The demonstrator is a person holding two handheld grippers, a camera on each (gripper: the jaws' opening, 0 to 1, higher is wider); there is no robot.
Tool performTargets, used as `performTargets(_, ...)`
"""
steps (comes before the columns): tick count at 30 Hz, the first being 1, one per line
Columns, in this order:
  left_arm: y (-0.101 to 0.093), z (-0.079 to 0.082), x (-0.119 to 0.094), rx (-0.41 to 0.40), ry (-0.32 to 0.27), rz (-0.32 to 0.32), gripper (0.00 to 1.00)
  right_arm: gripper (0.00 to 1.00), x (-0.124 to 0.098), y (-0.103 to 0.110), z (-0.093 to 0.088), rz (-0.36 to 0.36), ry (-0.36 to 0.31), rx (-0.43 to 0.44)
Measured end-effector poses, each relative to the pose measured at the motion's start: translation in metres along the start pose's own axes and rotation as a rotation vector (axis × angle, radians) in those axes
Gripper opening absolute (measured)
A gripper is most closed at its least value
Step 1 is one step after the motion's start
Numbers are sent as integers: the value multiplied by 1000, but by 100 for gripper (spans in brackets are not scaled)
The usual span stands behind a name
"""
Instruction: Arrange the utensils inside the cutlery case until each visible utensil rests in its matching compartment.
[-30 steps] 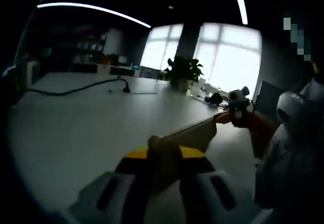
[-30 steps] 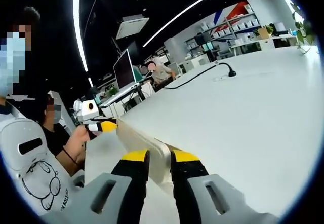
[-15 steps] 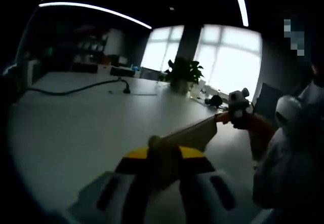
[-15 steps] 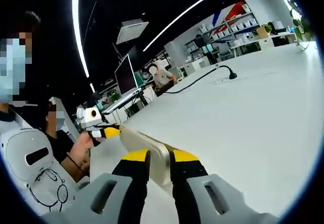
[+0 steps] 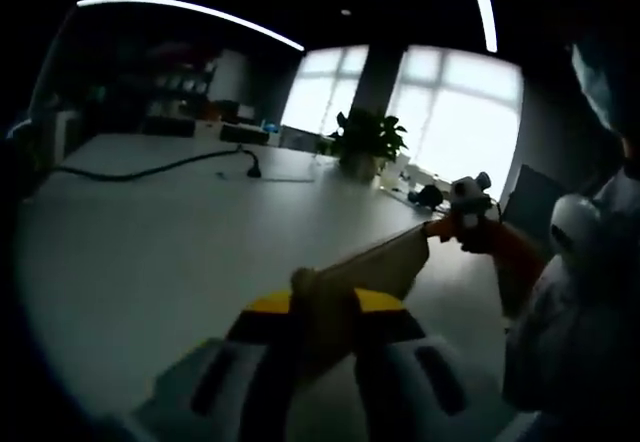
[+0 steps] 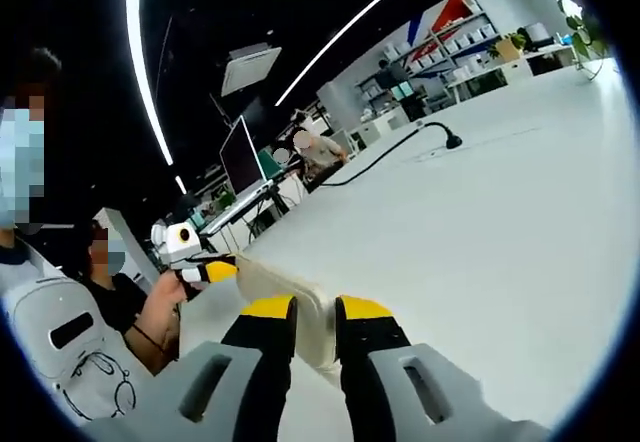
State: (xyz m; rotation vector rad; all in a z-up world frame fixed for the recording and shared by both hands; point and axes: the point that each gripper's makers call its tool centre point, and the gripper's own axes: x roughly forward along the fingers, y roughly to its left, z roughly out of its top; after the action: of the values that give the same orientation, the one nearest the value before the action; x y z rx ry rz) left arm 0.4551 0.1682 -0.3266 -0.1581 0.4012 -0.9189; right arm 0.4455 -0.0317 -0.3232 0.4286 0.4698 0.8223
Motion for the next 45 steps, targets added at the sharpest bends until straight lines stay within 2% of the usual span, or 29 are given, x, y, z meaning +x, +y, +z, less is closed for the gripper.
performTargets(8,5,-4,4,-23,13,-12,22,15,2,-5,-1,-12,1,8)
performTargets(14,10,-9,8,-38,24,-7,24,16,5,-12,-5,-26,25,-33)
performTargets(21,12,-7,10,-41,6,-1,25,16,7,-15,-9,-28,31,-46)
performTargets(23,14,-9,10,-33,16,9,25,16,7,-16,-12,-33,46,-69)
performTargets(24,15,-8,10,-33,14,13,24,16,8,-16,-10,-35,32,-96)
performTargets(25,15,-8,11,-17,12,16,23,15,7,-14,-14,-37,51,-84)
performTargets(34,24,-10,13,-11,3,46,23,18,8,-16,-13,-47,45,-148)
performTargets(41,26,-10,12,11,12,72,24,25,3,-16,-13,-51,48,-205)
performTargets(44,27,-9,12,13,10,75,24,33,-4,-4,-7,19,12,-283)
performTargets(45,27,-9,12,12,10,75,24,40,-7,1,-6,48,-4,-311)
